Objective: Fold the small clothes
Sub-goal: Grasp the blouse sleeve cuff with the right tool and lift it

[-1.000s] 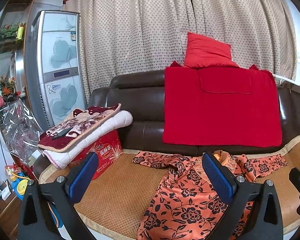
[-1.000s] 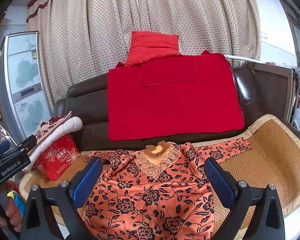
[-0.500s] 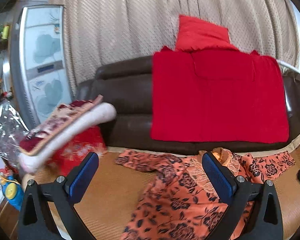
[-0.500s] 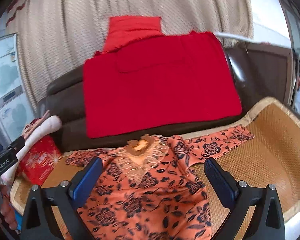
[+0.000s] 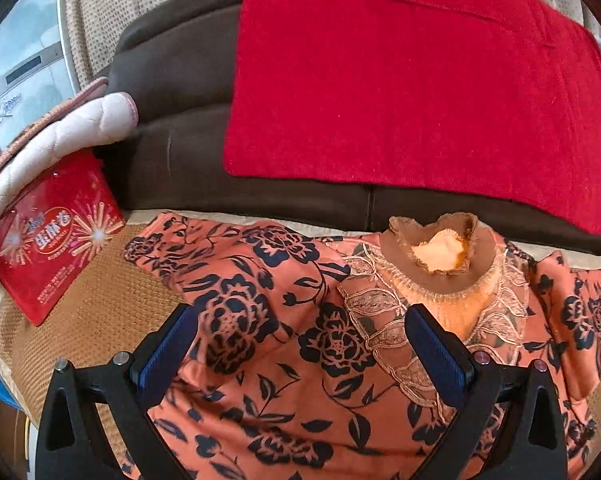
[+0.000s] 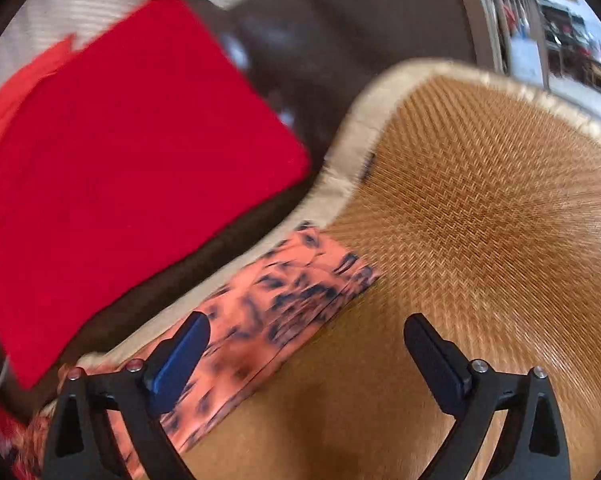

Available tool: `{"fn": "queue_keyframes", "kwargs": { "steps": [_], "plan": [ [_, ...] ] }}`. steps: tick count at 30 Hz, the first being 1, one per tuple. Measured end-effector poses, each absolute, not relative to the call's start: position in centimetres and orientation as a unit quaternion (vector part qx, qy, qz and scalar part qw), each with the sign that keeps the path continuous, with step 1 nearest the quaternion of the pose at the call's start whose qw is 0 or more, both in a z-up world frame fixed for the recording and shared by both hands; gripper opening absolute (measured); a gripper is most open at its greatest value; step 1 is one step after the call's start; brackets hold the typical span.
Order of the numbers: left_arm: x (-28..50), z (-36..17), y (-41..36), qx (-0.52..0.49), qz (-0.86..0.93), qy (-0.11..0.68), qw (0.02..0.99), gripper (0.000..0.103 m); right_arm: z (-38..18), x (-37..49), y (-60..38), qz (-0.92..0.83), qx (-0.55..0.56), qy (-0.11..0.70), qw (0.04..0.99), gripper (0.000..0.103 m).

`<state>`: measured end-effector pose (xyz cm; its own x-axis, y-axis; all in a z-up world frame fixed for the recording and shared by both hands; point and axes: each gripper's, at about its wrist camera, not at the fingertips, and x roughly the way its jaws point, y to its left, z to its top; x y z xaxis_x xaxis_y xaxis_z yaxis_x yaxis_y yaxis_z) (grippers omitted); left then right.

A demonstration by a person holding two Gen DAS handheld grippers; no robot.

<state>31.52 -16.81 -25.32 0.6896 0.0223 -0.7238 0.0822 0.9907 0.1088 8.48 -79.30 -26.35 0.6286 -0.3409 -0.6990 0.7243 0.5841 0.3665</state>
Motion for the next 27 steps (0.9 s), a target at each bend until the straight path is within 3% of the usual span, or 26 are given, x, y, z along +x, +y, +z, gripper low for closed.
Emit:
{"fn": "queue_keyframes", "kwargs": {
  "steps": [5,8,9,11,13,14,19,27],
  "plan": [
    [31.9,-26.1,-17.9,0.102,-0.016,0.369,0.924,0.103,-28.9,11.7,-82.5,-0.375,0.31,0.342,0.804,0.094],
    [31.9,-26.2,-18.3,0.112,-0.019,0.365,0.924,0.103,-29.6,13.6,-82.6,-0.407,0.286,0.378,0.781,0.087],
    [31.9,-26.2,-18.4,0.112,-0.019,0.365,0.924,0.103,-29.2,14.3,-82.6,-0.403,0.281,0.382,0.783,0.07],
    [31.9,-26.2,-18.5,0.11,-0.022,0.367,0.923,0.103,-29.0,15.0,-82.4,-0.405,0.268,0.39,0.782,0.058],
    [31.8,-25.9,-18.7,0.106,-0.024,0.362,0.926,0.103,-28.4,15.5,-81.8,-0.382,0.267,0.388,0.795,0.022],
    [31.6,-25.6,-18.8,0.106,-0.022,0.354,0.929,0.103,-28.2,15.5,-81.7,-0.378,0.27,0.387,0.797,0.017],
    [30.6,-24.4,-18.6,0.109,-0.016,0.324,0.94,0.103,-24.3,13.0,-78.6,-0.354,0.305,0.331,0.82,0.014],
    [26.8,-20.8,-19.4,0.094,-0.066,0.307,0.945,0.103,-13.0,6.9,-67.9,-0.291,0.31,0.236,0.874,0.013]
  ]
}}
